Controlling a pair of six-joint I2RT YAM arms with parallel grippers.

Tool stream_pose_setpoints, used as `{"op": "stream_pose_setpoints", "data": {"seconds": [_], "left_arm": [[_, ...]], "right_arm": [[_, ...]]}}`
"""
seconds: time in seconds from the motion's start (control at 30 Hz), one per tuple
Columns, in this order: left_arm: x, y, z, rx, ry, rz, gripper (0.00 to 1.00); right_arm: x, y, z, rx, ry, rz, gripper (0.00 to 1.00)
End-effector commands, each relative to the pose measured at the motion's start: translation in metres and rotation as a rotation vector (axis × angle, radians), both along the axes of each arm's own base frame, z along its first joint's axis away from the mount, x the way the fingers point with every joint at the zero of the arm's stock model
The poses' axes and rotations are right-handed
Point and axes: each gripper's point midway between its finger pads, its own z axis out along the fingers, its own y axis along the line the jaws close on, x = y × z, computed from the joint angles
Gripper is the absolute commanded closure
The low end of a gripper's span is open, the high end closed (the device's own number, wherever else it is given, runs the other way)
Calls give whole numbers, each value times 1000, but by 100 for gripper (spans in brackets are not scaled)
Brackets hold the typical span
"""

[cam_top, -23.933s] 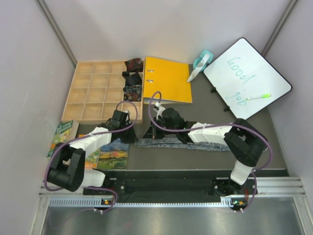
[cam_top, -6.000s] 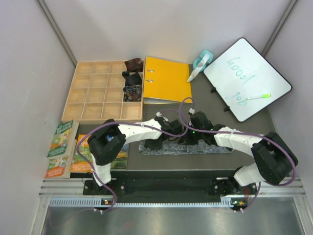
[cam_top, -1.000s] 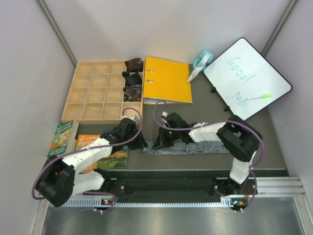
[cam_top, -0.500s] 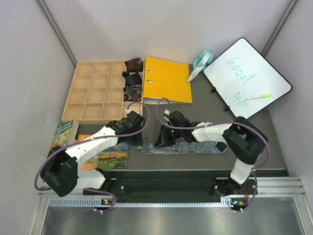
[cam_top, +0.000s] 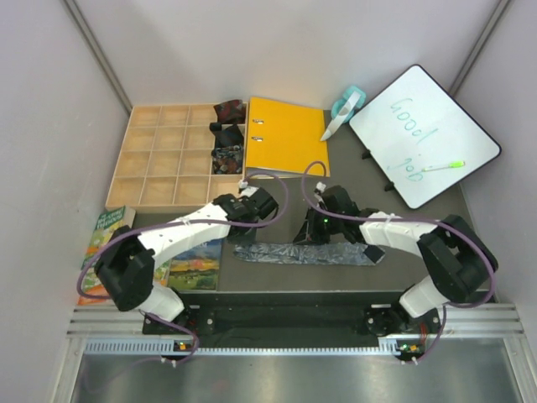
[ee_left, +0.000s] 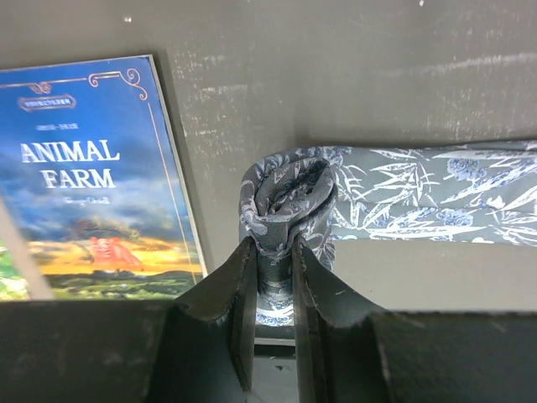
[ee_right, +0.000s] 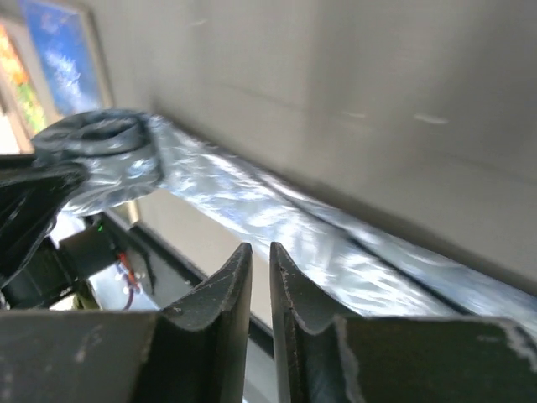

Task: Roll the ties
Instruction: Roll the tie at the center of the board.

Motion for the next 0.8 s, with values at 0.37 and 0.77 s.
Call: {"op": "stream_pose_setpoints", "data": {"seconds": [0.37, 0.77], "left_arm": [[0, -13, 0, 293, -41, -69, 85], [2, -49, -18, 409, -35, -104, 84]], "right_arm": [[23, -118, 26, -148, -317, -440, 81], [20, -145, 31, -147, -435, -543, 75]]}}
